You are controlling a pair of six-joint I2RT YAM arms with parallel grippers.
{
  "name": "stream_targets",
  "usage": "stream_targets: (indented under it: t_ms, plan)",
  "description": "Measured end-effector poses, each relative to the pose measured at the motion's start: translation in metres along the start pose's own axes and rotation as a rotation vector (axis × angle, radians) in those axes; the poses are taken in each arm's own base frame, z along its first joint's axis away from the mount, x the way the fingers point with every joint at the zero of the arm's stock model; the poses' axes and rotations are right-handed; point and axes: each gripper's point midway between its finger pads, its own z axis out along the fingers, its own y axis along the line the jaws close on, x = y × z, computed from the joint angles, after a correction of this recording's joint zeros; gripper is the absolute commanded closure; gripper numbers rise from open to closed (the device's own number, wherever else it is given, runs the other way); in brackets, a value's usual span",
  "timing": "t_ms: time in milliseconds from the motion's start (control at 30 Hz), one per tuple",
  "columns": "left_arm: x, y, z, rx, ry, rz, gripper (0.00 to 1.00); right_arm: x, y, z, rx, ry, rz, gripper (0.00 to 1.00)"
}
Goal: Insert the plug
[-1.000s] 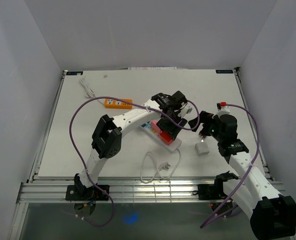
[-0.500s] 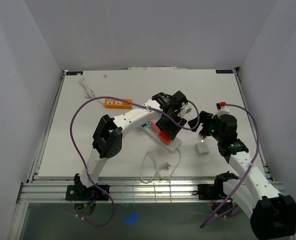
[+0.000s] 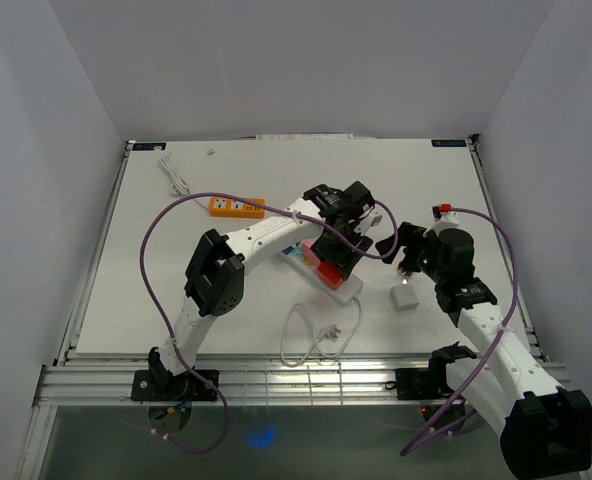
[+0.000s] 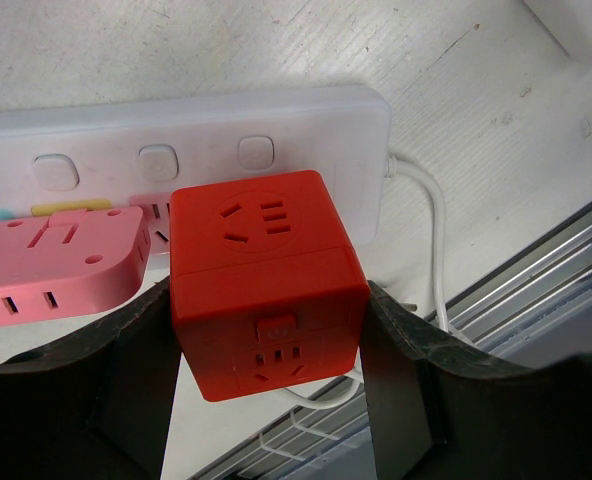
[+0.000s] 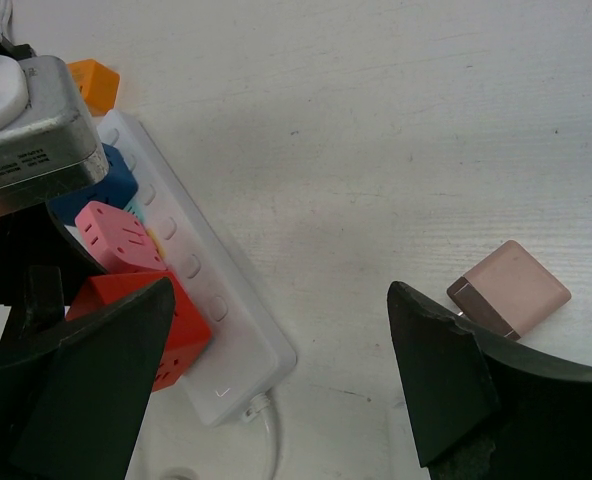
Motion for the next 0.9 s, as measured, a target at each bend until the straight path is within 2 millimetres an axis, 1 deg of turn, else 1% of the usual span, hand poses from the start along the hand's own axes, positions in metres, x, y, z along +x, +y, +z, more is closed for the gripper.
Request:
stream_targets:
  t_ms: [900]
  plan:
    - [0.0011,-0.0036,-0.0009,0.032,0.008,-0.021,1.0,0.0005,0.0012,-0.0001,-0.006,0.003,0.005,0.08]
